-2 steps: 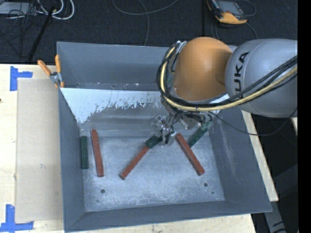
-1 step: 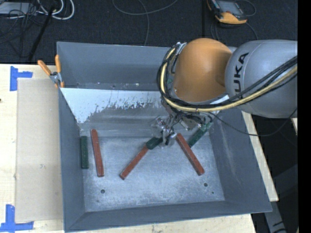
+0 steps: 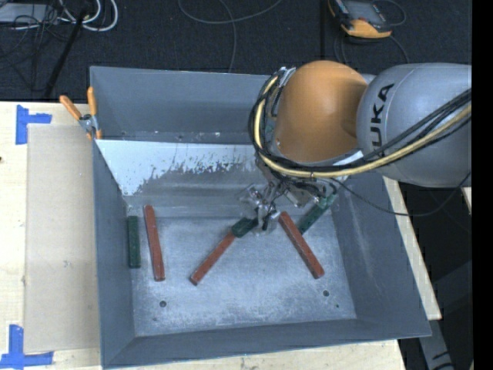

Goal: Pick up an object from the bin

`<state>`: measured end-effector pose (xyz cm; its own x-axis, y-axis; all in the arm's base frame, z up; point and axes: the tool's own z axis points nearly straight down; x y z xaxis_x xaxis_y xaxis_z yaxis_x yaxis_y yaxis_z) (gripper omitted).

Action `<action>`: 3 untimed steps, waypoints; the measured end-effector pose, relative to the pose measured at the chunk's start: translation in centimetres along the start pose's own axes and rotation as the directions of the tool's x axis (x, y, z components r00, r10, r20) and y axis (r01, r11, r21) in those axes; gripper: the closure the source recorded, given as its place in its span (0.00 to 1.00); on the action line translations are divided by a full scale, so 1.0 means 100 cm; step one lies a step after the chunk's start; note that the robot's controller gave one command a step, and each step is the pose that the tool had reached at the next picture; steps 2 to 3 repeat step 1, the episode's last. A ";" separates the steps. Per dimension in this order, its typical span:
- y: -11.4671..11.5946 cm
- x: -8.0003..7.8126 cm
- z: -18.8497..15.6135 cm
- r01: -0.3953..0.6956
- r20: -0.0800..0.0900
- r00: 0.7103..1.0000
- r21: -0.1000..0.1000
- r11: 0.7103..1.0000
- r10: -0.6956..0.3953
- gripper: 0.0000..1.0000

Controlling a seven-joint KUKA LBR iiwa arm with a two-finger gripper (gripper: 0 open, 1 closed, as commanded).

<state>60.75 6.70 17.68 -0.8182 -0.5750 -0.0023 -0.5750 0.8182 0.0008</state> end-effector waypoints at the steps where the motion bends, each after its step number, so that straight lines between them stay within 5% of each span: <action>1: -0.028 0.014 -0.053 0.198 0.002 0.980 0.004 0.980 -0.198 1.00; 3: -0.028 0.014 -0.053 0.198 0.002 0.980 0.004 0.980 -0.198 1.00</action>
Offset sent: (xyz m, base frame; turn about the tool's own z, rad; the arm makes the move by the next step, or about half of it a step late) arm 0.0028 -0.0302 0.0514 -0.2037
